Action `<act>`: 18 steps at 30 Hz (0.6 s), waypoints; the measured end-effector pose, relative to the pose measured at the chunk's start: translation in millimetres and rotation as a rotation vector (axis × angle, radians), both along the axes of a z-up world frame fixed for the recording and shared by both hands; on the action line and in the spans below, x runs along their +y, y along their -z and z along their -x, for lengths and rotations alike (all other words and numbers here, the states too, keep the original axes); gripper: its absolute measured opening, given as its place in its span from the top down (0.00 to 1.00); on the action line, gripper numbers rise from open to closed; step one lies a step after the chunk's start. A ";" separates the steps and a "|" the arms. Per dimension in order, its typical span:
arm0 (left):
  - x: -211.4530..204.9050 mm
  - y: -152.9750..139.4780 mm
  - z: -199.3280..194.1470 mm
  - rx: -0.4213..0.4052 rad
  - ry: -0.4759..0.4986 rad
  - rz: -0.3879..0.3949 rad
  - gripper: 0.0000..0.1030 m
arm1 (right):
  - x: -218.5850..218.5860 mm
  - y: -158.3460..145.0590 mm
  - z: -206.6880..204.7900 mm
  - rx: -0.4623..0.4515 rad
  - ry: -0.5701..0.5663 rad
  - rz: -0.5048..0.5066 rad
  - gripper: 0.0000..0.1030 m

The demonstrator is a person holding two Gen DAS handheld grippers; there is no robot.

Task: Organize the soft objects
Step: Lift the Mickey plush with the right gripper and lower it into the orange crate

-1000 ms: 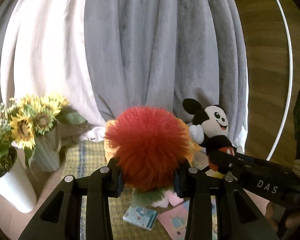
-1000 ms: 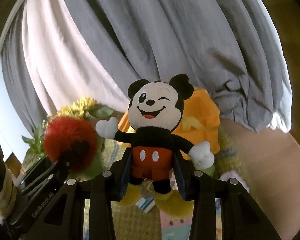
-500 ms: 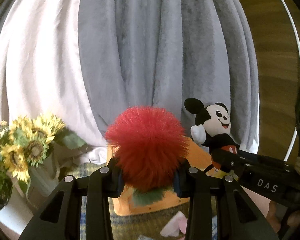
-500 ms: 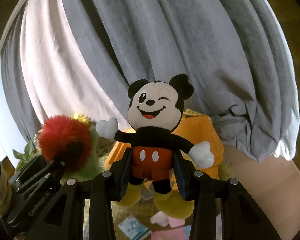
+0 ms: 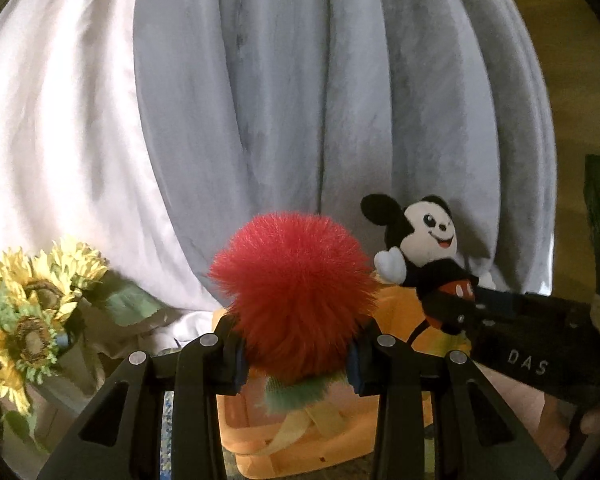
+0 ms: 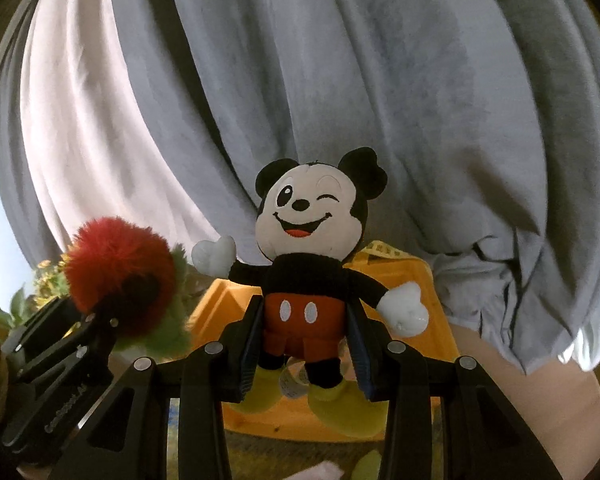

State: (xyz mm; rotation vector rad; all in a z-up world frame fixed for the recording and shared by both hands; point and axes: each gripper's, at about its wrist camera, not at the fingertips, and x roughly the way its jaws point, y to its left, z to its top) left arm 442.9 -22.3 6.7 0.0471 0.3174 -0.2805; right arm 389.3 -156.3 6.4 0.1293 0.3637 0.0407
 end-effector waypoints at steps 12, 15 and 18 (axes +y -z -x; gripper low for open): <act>-11.1 46.8 -65.7 0.122 -0.020 -0.059 0.64 | -12.2 37.2 -64.6 0.142 0.021 0.023 0.61; -14.3 58.1 -74.5 0.162 -0.015 -0.073 0.64 | -13.2 48.4 -75.2 0.194 0.020 0.023 0.61; -15.3 65.7 -81.4 0.190 -0.014 -0.078 0.64 | -14.8 59.5 -83.4 0.253 0.025 0.024 0.61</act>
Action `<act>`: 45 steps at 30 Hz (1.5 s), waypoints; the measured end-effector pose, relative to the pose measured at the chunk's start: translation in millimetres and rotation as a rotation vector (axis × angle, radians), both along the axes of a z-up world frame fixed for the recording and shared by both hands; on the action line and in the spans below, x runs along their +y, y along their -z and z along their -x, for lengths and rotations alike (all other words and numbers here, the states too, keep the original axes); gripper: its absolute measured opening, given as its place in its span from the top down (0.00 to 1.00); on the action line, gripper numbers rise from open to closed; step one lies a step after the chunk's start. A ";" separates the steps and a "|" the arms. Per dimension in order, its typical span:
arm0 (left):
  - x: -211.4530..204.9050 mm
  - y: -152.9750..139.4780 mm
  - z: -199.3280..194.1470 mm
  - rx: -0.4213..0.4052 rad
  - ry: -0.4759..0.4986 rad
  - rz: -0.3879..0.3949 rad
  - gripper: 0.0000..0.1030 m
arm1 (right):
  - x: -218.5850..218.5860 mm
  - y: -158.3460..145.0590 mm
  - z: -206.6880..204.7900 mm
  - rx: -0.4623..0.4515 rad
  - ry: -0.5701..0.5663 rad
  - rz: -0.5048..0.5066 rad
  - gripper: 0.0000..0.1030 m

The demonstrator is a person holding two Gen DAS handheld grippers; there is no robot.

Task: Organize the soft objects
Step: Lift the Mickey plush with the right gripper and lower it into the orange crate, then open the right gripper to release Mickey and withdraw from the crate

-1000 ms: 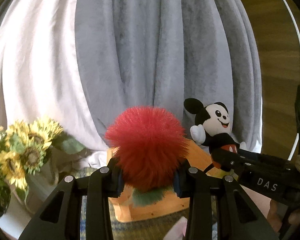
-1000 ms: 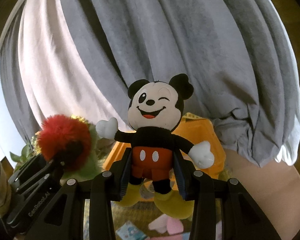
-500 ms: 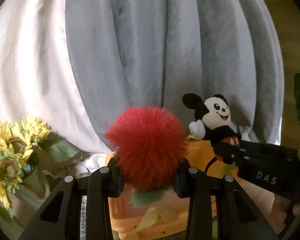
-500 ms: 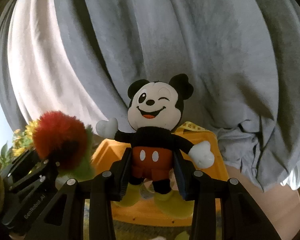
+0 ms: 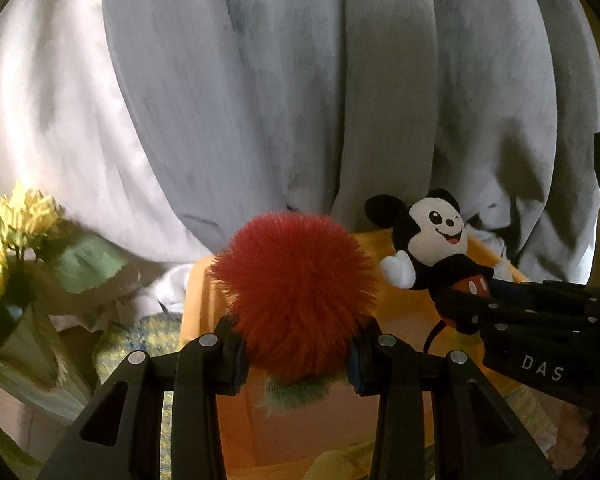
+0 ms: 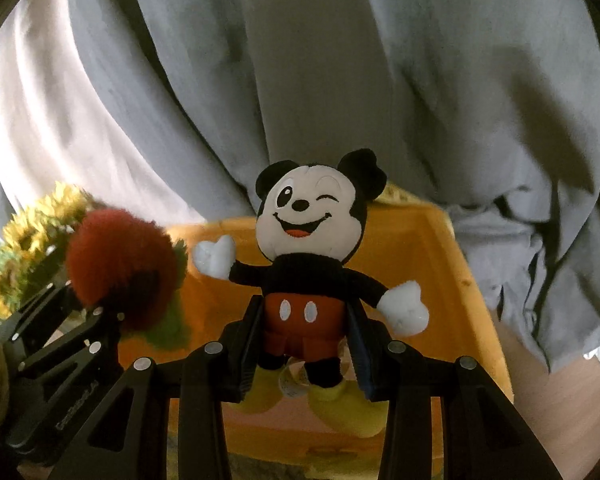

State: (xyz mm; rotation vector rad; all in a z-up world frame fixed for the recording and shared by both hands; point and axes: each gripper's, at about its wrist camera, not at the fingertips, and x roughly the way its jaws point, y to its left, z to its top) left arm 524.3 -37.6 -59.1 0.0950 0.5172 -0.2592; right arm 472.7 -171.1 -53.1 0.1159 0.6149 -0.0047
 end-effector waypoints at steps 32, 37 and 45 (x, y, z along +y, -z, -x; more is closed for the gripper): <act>9.3 -39.8 51.6 -0.045 -0.044 -0.013 0.20 | -5.0 -36.9 45.0 -0.045 0.135 0.080 0.28; 12.0 -52.7 78.1 -0.075 -0.050 -0.023 0.18 | 1.8 -49.7 70.3 -0.093 0.148 0.100 0.26; 17.7 -63.6 124.4 -0.119 -0.068 -0.042 0.16 | 4.2 -59.4 116.7 -0.150 0.219 0.138 0.21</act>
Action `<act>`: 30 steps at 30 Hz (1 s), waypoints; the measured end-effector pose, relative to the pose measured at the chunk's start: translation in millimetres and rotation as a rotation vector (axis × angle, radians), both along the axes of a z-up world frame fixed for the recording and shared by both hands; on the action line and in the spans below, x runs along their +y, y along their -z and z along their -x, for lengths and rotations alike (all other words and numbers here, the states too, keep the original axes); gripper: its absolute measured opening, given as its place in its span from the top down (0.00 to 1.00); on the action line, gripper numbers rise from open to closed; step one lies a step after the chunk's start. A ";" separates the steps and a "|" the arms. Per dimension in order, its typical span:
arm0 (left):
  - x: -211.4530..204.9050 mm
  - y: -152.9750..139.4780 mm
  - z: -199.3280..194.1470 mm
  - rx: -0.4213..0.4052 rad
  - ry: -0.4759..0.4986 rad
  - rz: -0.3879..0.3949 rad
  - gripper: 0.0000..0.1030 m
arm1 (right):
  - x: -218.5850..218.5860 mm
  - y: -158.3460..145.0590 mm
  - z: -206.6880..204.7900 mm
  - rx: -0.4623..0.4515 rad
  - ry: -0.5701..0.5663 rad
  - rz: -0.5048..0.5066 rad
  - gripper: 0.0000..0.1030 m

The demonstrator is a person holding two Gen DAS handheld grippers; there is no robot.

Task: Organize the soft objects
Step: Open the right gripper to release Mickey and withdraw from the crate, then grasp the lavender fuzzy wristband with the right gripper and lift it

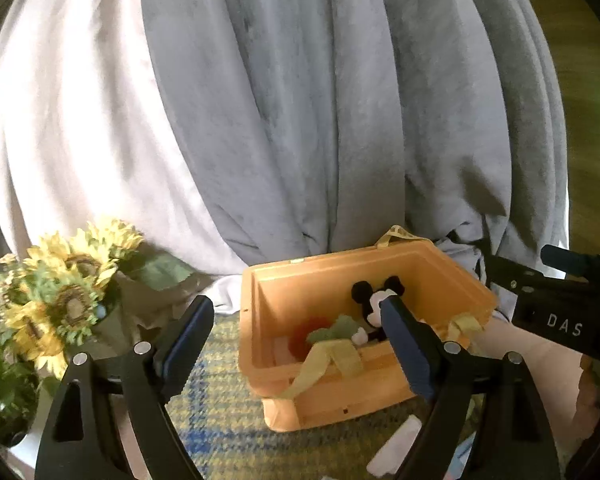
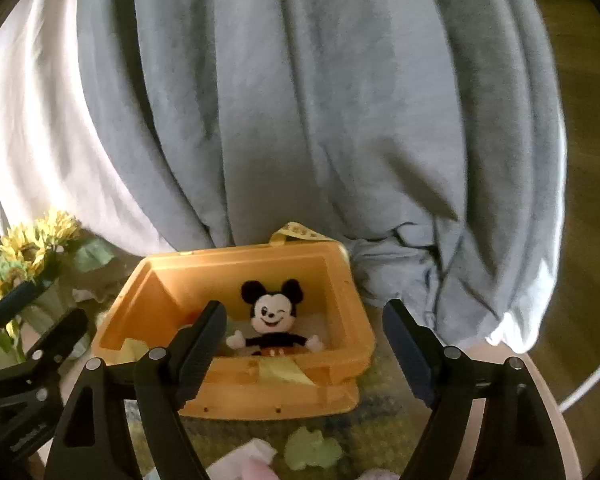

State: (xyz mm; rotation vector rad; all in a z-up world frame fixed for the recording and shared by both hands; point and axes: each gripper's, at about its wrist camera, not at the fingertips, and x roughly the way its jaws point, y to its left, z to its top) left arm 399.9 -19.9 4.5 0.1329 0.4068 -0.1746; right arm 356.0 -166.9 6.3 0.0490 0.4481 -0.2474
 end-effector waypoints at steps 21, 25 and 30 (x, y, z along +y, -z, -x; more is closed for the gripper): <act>5.3 34.7 87.8 0.013 -0.033 -0.028 0.06 | -4.8 36.4 90.2 -0.026 0.126 -0.015 0.16; 7.3 47.0 94.5 0.049 -0.048 -0.022 0.05 | -6.3 46.6 101.8 -0.030 0.162 -0.018 0.16; 6.6 67.8 101.6 0.109 -0.049 -0.007 0.05 | -11.9 60.8 106.7 0.004 0.181 -0.048 0.16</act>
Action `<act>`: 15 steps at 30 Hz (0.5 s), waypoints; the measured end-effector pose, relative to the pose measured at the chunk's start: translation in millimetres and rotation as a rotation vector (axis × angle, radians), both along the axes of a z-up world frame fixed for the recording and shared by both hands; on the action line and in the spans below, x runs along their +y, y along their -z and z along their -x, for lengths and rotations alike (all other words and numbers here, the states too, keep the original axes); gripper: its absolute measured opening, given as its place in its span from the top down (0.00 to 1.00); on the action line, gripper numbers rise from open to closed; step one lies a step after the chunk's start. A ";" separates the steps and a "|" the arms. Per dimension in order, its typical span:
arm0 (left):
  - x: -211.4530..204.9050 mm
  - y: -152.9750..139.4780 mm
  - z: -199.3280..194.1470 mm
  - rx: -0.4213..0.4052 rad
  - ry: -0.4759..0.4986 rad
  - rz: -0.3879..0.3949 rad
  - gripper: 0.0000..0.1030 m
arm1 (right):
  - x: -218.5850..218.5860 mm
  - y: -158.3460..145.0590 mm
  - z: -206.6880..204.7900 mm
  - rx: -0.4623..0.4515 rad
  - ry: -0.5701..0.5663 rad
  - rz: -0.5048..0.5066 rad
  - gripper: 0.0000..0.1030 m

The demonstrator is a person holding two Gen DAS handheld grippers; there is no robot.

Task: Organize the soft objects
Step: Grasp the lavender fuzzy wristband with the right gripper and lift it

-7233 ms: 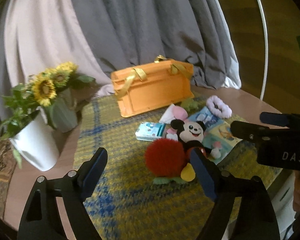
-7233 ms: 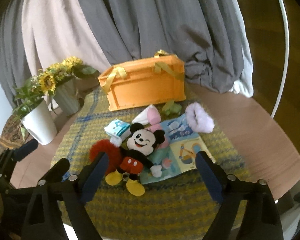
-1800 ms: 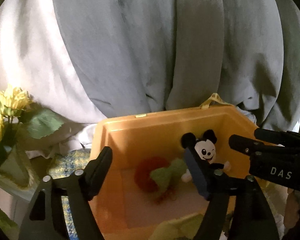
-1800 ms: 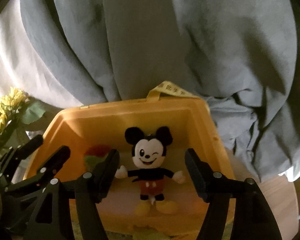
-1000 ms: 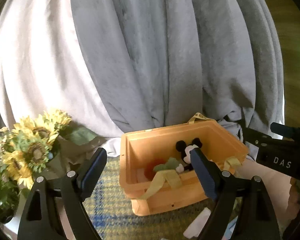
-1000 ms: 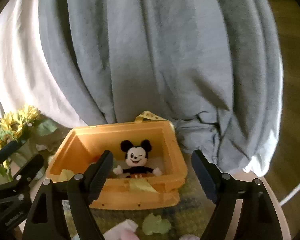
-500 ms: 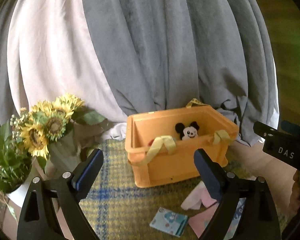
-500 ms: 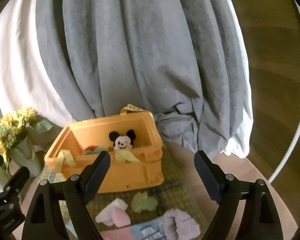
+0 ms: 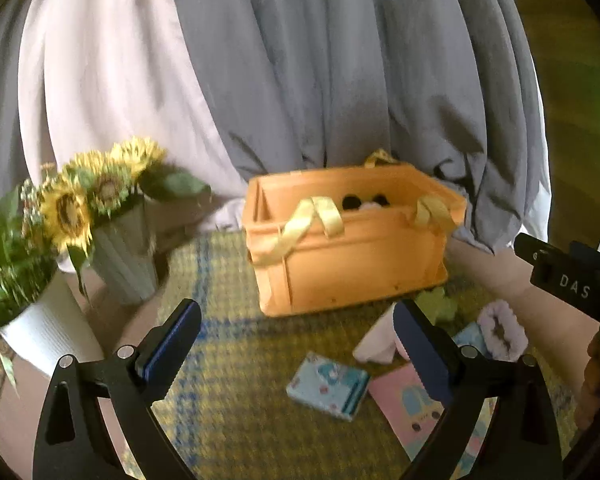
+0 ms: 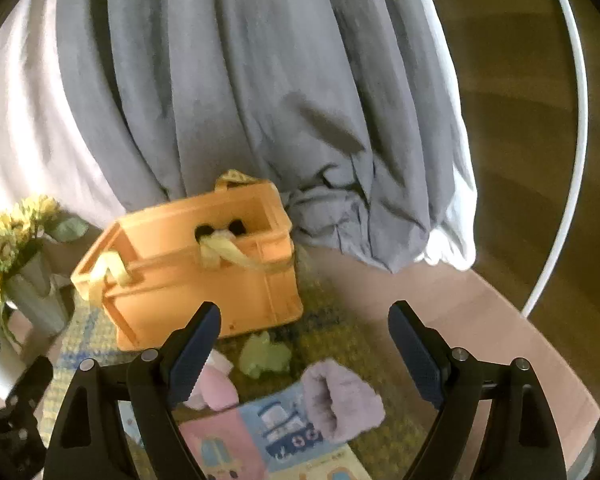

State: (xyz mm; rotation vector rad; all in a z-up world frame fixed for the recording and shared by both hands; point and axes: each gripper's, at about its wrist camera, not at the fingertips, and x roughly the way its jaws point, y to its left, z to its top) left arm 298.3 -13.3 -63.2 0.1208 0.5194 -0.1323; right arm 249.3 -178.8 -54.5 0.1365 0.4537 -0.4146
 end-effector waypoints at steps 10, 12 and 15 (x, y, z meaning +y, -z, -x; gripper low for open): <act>-11.7 37.0 -2.7 0.116 0.029 -0.032 0.05 | -11.0 40.9 2.3 0.117 0.029 -0.058 0.16; -13.2 44.4 -5.3 0.133 0.032 -0.042 0.05 | -13.4 50.4 -0.3 0.148 0.036 -0.064 0.16; -15.3 56.3 -11.1 0.162 0.040 -0.063 0.05 | -15.0 61.2 -3.7 0.180 0.042 -0.067 0.16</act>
